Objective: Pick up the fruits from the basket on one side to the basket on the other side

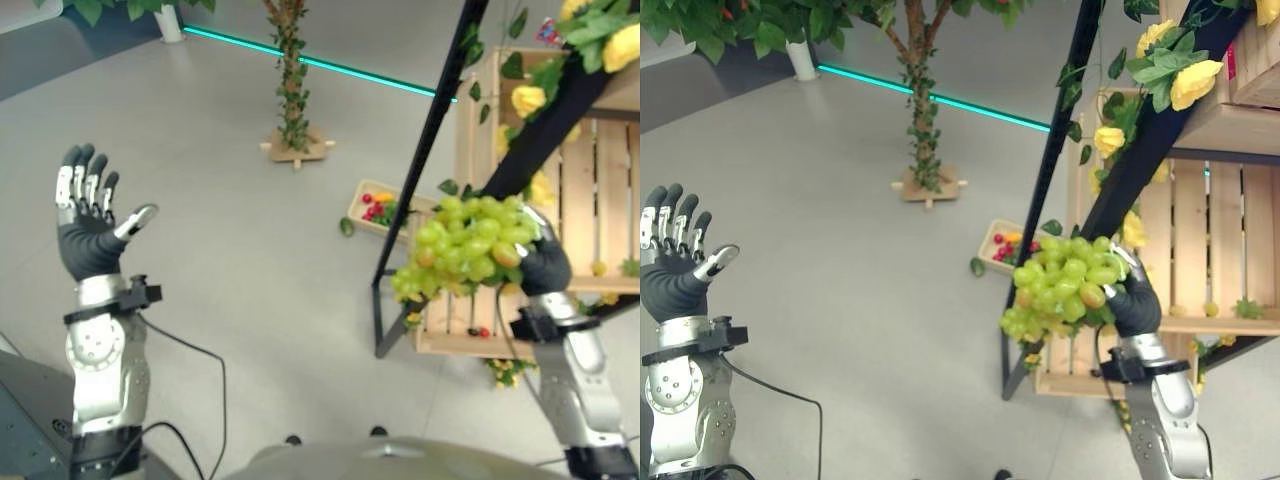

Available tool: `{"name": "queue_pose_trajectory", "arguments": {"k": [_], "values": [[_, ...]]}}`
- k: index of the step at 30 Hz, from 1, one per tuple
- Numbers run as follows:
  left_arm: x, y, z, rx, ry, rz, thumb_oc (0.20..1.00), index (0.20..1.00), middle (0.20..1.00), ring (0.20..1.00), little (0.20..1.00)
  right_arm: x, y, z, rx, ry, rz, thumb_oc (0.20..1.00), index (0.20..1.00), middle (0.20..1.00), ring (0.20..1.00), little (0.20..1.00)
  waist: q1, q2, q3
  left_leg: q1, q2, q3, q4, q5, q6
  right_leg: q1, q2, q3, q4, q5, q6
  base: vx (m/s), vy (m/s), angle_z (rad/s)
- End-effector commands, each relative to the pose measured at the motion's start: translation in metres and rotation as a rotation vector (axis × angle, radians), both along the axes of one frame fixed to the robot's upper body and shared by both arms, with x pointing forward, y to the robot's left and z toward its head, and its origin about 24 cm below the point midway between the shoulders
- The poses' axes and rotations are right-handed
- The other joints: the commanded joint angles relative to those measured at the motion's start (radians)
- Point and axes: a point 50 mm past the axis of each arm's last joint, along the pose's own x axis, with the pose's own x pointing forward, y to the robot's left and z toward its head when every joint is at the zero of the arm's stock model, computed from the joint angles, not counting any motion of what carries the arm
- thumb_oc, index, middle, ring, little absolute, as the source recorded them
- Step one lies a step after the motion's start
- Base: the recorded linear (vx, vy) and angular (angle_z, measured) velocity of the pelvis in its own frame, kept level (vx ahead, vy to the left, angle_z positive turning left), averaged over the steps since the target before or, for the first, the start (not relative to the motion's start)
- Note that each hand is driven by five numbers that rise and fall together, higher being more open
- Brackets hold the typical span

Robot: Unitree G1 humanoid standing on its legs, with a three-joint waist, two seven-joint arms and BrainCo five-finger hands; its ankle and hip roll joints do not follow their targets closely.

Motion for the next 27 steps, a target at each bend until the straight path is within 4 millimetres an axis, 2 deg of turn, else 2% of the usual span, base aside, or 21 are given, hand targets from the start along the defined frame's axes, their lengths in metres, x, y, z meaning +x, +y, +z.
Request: {"name": "queue_pose_trajectory", "arguments": {"k": [1,12,16,21,22,23,25,26,27], "values": [[-0.005,0.006,0.018,0.099,-0.066,0.041,1.000,1.000,1.000,1.000,1.000,0.001,-0.011,0.032,0.002,-0.190,-0.077,0.200,0.200,0.200,0.200,0.200,-0.026,-0.023,-0.017,-0.017,-0.021,0.007,0.053,-0.087,0.000,0.048,-0.010,-0.052,0.039,-0.081,0.061,0.03,0.020,-0.09],[-0.006,0.008,0.020,0.092,-0.080,0.053,1.000,1.000,1.000,1.000,1.000,0.000,-0.029,0.035,-0.012,-0.212,-0.217,0.200,0.200,0.200,0.200,0.200,-0.039,-0.014,-0.017,-0.021,-0.022,0.016,0.067,-0.096,0.000,0.040,-0.011,-0.042,0.047,-0.085,0.063,0.01,0.004,-0.03],[-0.005,0.005,0.021,0.089,-0.091,0.040,1.000,1.000,1.000,1.000,1.000,0.003,-0.029,0.039,-0.022,-0.234,-0.228,0.200,0.200,0.200,0.200,0.200,-0.046,-0.010,-0.020,-0.018,-0.022,0.031,0.070,-0.101,0.003,0.037,-0.008,-0.028,0.040,-0.080,0.064,0.00,0.014,-0.05],[-0.003,0.001,0.024,0.087,-0.107,0.014,1.000,1.000,1.000,1.000,1.000,0.011,-0.025,0.047,-0.059,-0.259,-0.218,0.200,0.200,0.200,0.200,0.200,-0.056,-0.007,-0.001,-0.028,-0.021,0.062,0.106,-0.117,0.011,-0.003,-0.008,0.019,0.070,-0.060,0.070,-0.07,0.034,-0.26],[-0.002,-0.001,0.027,0.097,-0.126,0.005,1.000,1.000,1.000,1.000,1.000,0.019,-0.020,0.053,-0.053,-0.288,-0.198,0.200,0.200,0.200,0.200,0.200,-0.050,0.002,0.023,-0.032,-0.007,0.100,0.112,-0.123,0.015,-0.053,-0.034,0.002,0.135,-0.037,0.098,-0.13,0.046,-0.41],[-0.002,0.000,0.028,0.097,-0.128,0.006,1.000,1.000,1.000,1.000,1.000,0.019,-0.020,0.053,-0.053,-0.290,-0.197,0.200,0.200,0.200,0.200,0.200,-0.047,0.001,0.024,-0.036,-0.008,0.105,0.113,-0.118,0.016,-0.060,-0.035,0.005,0.138,-0.033,0.097,-0.17,0.046,-0.67],[-0.001,-0.004,0.034,0.107,-0.156,-0.025,1.000,1.000,1.000,1.000,1.000,0.024,-0.016,0.056,-0.065,-0.297,-0.182,0.200,0.200,0.200,0.200,0.200,-0.045,0.016,0.042,-0.044,0.009,0.110,0.121,-0.119,0.020,-0.101,-0.061,0.023,0.238,-0.039,0.121,-0.11,-0.023,-0.85],[0.002,-0.005,0.038,0.112,-0.172,-0.041,1.000,1.000,1.000,1.000,1.000,0.027,-0.013,0.058,-0.071,-0.301,-0.170,0.200,0.200,0.200,0.200,0.200,-0.040,0.019,0.047,-0.059,0.018,0.107,0.130,-0.113,0.021,-0.120,-0.081,0.032,0.272,-0.041,0.119,-0.10,-0.106,-0.53],[0.004,-0.007,0.042,0.122,-0.183,-0.055,1.000,1.000,1.000,1.000,1.000,0.028,-0.012,0.059,-0.071,-0.307,-0.166,0.200,0.200,0.200,0.200,0.200,-0.030,0.022,0.045,-0.064,0.029,0.105,0.139,-0.115,0.017,-0.116,-0.127,0.018,0.272,-0.044,0.120,-0.07,-0.101,-0.26]]}}
